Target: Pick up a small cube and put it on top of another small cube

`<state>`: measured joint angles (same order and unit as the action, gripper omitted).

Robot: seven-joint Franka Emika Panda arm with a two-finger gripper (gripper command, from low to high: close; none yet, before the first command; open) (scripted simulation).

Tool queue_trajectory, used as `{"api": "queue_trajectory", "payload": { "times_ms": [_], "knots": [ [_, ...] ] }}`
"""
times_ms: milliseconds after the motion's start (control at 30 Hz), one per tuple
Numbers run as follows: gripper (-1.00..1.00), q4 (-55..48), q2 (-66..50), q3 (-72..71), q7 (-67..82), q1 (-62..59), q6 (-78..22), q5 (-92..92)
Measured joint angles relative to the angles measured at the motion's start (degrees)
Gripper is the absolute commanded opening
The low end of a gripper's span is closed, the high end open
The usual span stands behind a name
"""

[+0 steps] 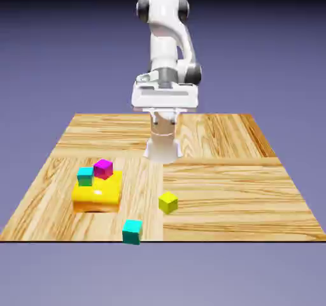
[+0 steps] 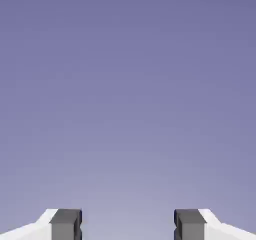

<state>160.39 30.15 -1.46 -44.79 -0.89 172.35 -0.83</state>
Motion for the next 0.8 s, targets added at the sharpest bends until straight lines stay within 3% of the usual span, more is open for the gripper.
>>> {"api": "queue_trajectory", "payload": {
  "times_ms": [600, 800],
  "knots": [
    [0.0, -9.1, -37.24, -21.73, -34.74, -23.53, -24.7, -12.38],
    [0.0, -9.47, -47.61, -18.64, -36.53, -20.25, -14.78, -9.41]
  ]
}}
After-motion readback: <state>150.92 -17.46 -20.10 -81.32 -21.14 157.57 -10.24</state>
